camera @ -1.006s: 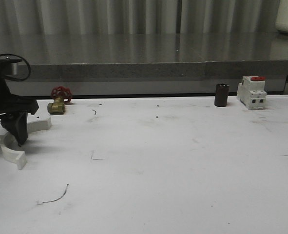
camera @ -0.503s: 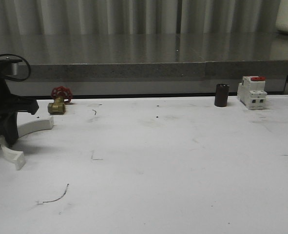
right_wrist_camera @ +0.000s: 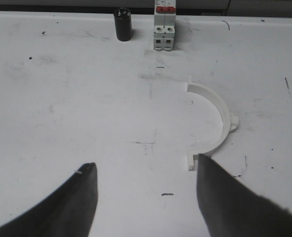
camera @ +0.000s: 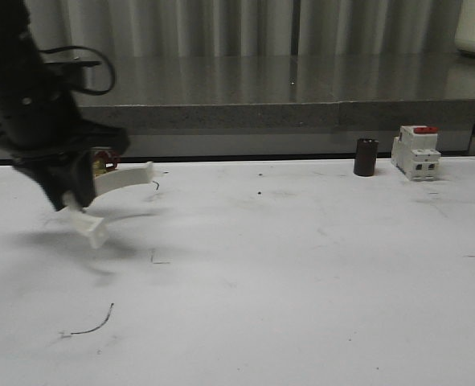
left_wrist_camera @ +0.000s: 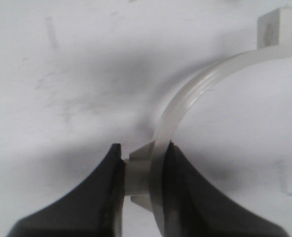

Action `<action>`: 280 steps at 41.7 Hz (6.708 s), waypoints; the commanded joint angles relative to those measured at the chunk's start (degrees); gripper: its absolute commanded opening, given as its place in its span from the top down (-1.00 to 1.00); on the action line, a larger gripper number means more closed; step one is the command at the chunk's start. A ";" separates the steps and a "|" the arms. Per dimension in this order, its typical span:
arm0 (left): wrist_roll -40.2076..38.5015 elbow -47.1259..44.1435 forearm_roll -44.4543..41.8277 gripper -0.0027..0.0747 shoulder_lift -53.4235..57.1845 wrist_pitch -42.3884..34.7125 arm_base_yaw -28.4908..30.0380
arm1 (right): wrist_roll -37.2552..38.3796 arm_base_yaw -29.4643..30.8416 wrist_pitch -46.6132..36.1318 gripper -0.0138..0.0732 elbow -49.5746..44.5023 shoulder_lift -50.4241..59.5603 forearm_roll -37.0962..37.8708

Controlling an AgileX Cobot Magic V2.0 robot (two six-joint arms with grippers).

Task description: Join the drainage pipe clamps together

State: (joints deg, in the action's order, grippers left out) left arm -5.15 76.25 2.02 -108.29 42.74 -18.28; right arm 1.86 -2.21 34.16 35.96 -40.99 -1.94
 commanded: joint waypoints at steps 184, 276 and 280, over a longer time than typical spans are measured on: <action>4.34 -36.92 -3.47 0.20 77.35 -1.90 -25.94 | -2.94 16.38 20.24 -0.39 30.82 -35.43 1.94; 4.34 -36.92 -3.47 0.20 77.35 -1.90 -25.94 | -10.67 11.19 16.85 0.31 36.89 -39.05 -10.05; 4.34 -36.92 -3.47 0.20 77.35 -1.90 -25.94 | -10.58 7.11 20.59 0.31 36.89 -33.33 -10.11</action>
State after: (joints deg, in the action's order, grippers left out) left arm -0.69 37.81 -1.87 -30.85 45.04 -44.31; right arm -8.32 7.70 52.91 71.51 -80.33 -10.80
